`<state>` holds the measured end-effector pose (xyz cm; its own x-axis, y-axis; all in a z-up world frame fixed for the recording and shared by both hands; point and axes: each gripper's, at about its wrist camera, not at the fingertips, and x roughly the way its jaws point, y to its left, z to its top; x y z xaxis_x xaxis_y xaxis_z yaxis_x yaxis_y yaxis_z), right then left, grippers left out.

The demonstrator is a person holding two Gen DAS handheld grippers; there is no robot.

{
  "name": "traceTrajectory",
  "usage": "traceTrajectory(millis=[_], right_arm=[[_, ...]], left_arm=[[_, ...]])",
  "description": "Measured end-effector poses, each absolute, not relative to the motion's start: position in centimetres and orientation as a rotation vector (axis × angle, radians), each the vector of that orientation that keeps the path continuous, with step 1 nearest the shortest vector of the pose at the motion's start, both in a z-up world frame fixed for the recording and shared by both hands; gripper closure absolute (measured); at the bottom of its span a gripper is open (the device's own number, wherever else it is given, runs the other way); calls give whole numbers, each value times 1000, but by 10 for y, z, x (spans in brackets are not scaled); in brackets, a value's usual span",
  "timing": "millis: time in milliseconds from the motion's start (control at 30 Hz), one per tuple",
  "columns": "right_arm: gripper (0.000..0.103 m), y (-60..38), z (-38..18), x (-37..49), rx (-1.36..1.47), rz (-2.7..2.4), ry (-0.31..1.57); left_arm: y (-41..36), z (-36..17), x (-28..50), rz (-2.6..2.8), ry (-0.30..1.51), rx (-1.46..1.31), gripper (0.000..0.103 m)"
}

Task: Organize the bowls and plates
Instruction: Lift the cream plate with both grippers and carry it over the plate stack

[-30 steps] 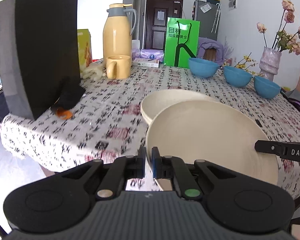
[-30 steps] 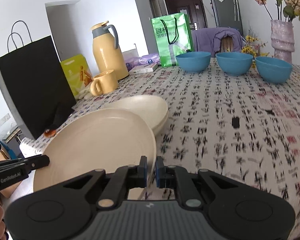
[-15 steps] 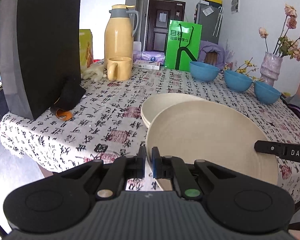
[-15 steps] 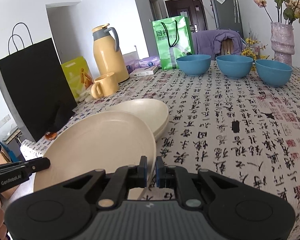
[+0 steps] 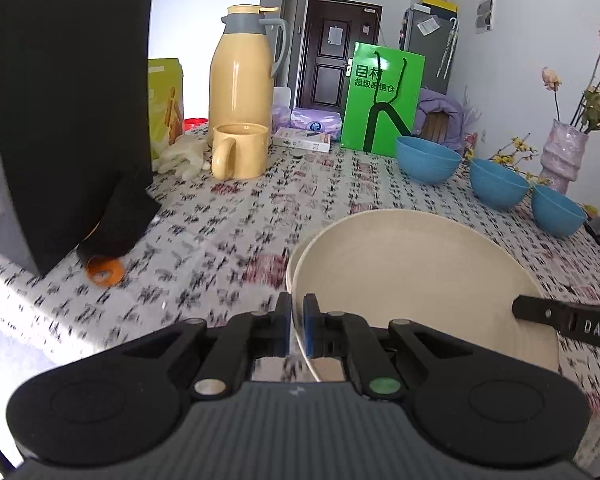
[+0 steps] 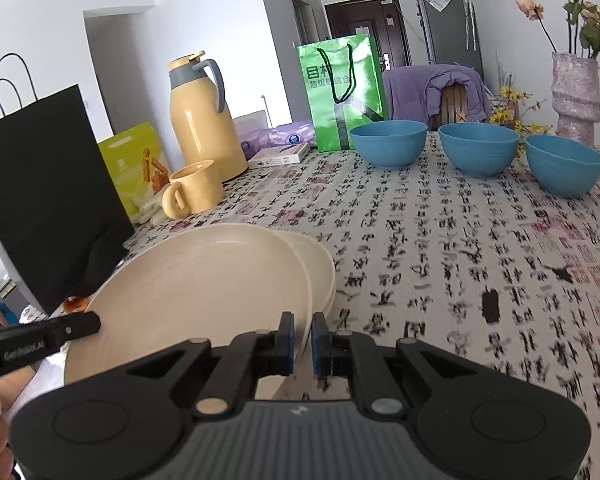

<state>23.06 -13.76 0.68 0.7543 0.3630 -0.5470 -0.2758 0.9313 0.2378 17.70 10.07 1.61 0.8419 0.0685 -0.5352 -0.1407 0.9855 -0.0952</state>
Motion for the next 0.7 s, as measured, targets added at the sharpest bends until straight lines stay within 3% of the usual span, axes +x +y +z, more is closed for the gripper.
traceTrajectory(millis=[333, 700], right_arm=[[92, -131, 4, 284, 158, 306, 638], [92, -121, -5, 293, 118, 313, 665]], left_arm=[[111, 18, 247, 68, 574, -127, 97], [121, -1, 256, 75, 641, -152, 96]])
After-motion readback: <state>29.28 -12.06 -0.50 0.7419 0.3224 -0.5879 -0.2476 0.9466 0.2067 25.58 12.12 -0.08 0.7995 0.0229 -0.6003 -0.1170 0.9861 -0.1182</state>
